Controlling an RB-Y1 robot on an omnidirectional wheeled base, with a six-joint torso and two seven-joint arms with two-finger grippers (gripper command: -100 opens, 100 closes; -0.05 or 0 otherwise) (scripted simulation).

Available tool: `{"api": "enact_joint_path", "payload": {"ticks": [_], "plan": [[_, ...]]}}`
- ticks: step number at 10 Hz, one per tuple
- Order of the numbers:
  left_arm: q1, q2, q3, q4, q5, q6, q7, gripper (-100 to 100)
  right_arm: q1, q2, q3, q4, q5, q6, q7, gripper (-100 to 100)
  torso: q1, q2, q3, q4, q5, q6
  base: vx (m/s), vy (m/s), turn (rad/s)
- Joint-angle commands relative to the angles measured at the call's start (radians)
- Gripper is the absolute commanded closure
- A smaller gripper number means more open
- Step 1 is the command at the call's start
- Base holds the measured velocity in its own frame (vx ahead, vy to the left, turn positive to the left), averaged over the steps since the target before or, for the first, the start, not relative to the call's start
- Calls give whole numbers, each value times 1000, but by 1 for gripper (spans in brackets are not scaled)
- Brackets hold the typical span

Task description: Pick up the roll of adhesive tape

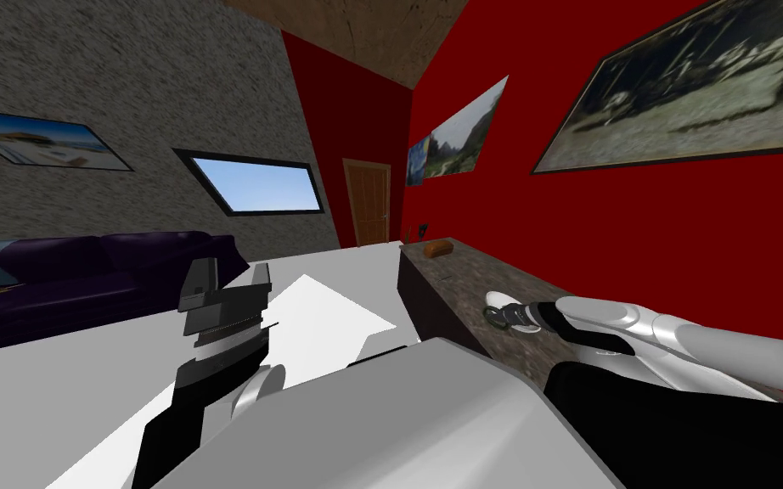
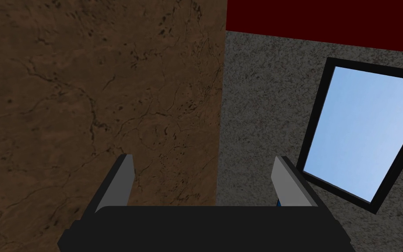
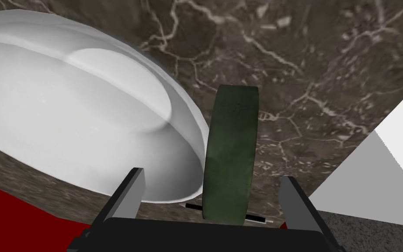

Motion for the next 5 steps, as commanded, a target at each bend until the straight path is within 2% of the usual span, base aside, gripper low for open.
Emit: {"api": "enact_joint_path", "payload": {"ticks": [1,5], "plan": [[0,0,0,0,0,0,0,0,0,0,0,0,0,0,0,100,0,0,0,0,0,0,0,0,0],[0,0,0,0,0,0,0,0,0,0,0,0,0,0,0,100,-1,1,1,0,-1,0,0,0,0]]}}
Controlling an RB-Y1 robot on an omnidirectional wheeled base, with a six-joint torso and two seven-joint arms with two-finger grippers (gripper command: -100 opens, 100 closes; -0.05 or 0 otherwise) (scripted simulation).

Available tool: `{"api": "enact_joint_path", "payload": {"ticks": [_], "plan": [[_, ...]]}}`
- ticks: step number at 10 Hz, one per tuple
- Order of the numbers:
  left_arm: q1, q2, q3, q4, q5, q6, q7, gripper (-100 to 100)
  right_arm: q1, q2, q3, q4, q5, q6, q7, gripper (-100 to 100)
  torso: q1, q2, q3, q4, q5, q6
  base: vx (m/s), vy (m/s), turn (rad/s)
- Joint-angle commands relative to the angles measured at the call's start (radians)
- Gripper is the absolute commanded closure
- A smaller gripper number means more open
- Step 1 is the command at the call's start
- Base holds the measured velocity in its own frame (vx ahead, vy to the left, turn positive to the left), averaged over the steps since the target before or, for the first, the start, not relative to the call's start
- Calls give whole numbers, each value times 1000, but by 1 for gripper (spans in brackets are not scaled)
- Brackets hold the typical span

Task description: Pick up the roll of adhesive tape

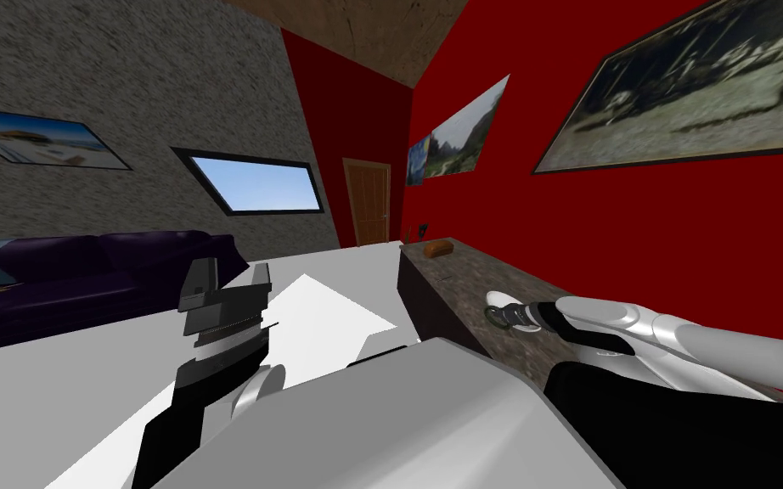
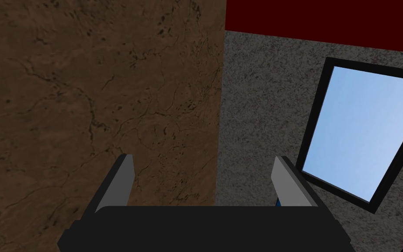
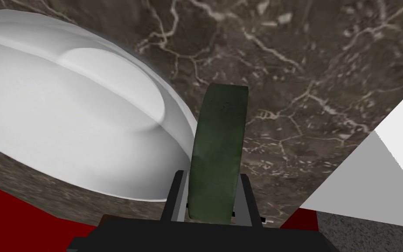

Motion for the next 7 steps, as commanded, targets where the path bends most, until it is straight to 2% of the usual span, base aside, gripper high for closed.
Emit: {"api": "enact_joint_path", "payload": {"ticks": [1,2,5,6,7], "plan": [[0,0,0,0,0,0,0,0,0,0,0,0,0,0,0,0,0,0,0,0,0,0,0,0,0],[0,0,0,0,0,0,0,0,15,-22,-32,1,1,-14,-18,100,0,0,0,0,0,0,-31,16,-108],[0,0,0,0,0,0,0,0,33,-54,-81,10,2,-43,-40,100,3,4,2,1,1,1,-44,21,-79],[0,0,0,0,0,0,0,0,41,-46,-78,2,5,-32,-38,100,3,4,3,1,2,1,-19,7,-13],[0,0,0,0,0,0,0,0,42,-47,-82,2,5,-34,-40,0,2,3,2,1,1,1,0,0,0]]}}
